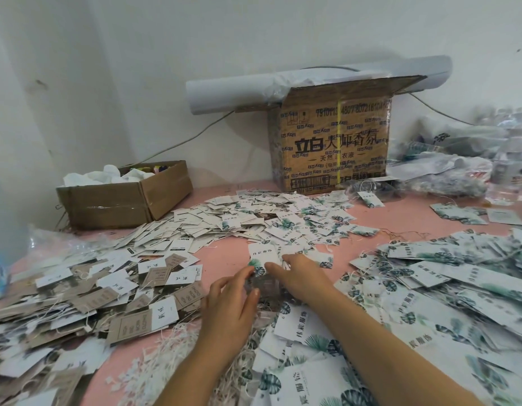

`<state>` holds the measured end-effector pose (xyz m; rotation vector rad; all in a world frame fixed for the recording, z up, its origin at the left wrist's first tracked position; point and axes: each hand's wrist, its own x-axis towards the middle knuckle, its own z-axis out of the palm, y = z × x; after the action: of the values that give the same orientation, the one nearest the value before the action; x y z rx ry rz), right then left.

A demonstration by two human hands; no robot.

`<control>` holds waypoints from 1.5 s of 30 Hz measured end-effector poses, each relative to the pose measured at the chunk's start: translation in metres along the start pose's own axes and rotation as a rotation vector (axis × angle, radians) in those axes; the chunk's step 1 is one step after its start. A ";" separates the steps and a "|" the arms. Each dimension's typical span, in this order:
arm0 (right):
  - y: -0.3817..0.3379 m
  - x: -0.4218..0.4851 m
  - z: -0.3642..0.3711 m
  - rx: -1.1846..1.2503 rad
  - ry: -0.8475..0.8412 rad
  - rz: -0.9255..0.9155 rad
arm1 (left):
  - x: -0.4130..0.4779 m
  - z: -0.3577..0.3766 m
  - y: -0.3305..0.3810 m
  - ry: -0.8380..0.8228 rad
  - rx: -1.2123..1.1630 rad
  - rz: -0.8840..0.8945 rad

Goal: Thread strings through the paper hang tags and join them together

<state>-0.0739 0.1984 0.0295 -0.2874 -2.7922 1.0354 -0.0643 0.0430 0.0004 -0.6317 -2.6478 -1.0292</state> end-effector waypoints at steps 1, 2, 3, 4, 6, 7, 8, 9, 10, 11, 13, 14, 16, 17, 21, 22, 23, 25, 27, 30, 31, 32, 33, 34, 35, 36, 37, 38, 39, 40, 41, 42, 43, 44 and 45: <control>0.000 0.001 0.000 0.001 0.001 0.002 | 0.000 0.001 0.000 -0.007 0.010 0.016; 0.000 0.001 0.000 0.013 0.002 0.010 | 0.001 0.001 -0.001 -0.011 0.021 0.029; 0.000 0.001 0.000 0.025 0.007 0.021 | 0.001 0.001 -0.002 -0.010 0.030 0.039; 0.001 0.001 -0.001 0.029 0.017 0.027 | 0.001 0.002 -0.003 -0.007 0.035 0.045; 0.000 0.000 -0.002 0.022 0.053 0.033 | 0.002 0.003 -0.004 0.001 0.044 0.049; -0.001 0.000 -0.002 0.022 0.075 0.034 | 0.002 0.003 -0.005 0.005 0.048 0.048; -0.001 0.000 -0.002 0.026 0.097 0.034 | 0.002 0.003 -0.005 0.009 0.048 0.045; -0.001 0.000 -0.002 0.029 0.121 0.034 | 0.002 0.004 -0.006 0.012 0.047 0.041; -0.002 0.000 -0.002 0.028 0.146 0.033 | 0.002 0.004 -0.006 0.013 0.048 0.037; -0.002 -0.001 -0.002 0.022 0.169 0.031 | 0.003 0.004 -0.007 0.014 0.052 0.035; -0.002 0.000 -0.002 0.017 0.201 0.024 | 0.003 0.005 -0.007 0.011 0.068 0.036; -0.002 0.000 -0.003 0.020 0.207 0.021 | 0.003 0.005 -0.007 0.009 0.078 0.039; -0.002 0.001 -0.003 0.029 0.209 0.019 | 0.004 0.005 -0.007 0.006 0.101 0.049; -0.001 0.001 -0.002 0.035 0.210 0.017 | 0.004 0.006 -0.008 0.004 0.109 0.052; -0.001 0.001 -0.001 0.022 0.198 -0.006 | 0.004 0.007 -0.010 -0.002 0.141 0.059; -0.001 0.001 -0.001 0.001 0.179 -0.010 | 0.004 0.007 -0.011 -0.003 0.150 0.060; -0.002 0.000 -0.001 -0.019 0.160 -0.014 | 0.004 0.007 -0.011 -0.004 0.157 0.062; -0.003 0.000 0.000 -0.039 0.141 -0.017 | 0.004 0.008 -0.012 -0.005 0.167 0.065; -0.004 -0.001 0.000 -0.050 0.152 -0.016 | 0.004 0.008 -0.012 -0.006 0.178 0.068; -0.004 0.000 0.000 -0.050 0.172 -0.023 | 0.005 0.009 -0.013 -0.012 0.193 0.078; -0.004 0.000 0.000 -0.046 0.171 -0.020 | 0.005 0.009 -0.013 -0.014 0.198 0.083; -0.004 0.000 0.000 -0.042 0.170 -0.013 | 0.005 0.009 -0.013 -0.017 0.201 0.087; -0.003 0.000 0.000 -0.041 0.166 -0.004 | 0.005 0.009 -0.013 -0.018 0.202 0.089; -0.003 0.000 0.000 -0.042 0.161 0.006 | 0.005 0.009 -0.013 -0.019 0.201 0.090; -0.003 0.000 -0.001 -0.042 0.154 0.009 | 0.004 0.009 -0.013 -0.020 0.203 0.091; -0.003 0.000 -0.001 -0.038 0.148 0.005 | 0.004 0.009 -0.013 -0.022 0.206 0.093; -0.003 0.000 -0.001 -0.030 0.145 -0.004 | 0.004 0.009 -0.013 -0.022 0.206 0.095; -0.004 0.000 -0.002 -0.024 0.146 -0.010 | 0.004 0.009 -0.014 -0.024 0.203 0.095; -0.004 0.000 -0.002 -0.022 0.147 -0.013 | 0.004 0.009 -0.014 -0.024 0.198 0.094; -0.004 0.000 -0.002 -0.021 0.149 -0.012 | 0.004 0.009 -0.013 -0.025 0.195 0.091; -0.004 0.000 -0.002 -0.018 0.151 -0.006 | 0.004 0.009 -0.013 -0.027 0.194 0.087; -0.004 0.000 -0.002 -0.012 0.150 0.007 | 0.004 0.009 -0.013 -0.029 0.196 0.085; -0.003 0.001 -0.003 -0.008 0.147 0.022 | 0.004 0.009 -0.013 -0.029 0.198 0.083; -0.003 0.001 -0.003 -0.006 0.142 0.035 | 0.004 0.009 -0.013 -0.030 0.200 0.082; -0.002 0.001 -0.002 -0.005 0.139 0.042 | 0.004 0.009 -0.013 -0.030 0.201 0.081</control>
<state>-0.0745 0.1983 0.0330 -0.4039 -2.6760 0.9784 -0.0745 0.0420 -0.0121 -0.7080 -2.6819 -0.7259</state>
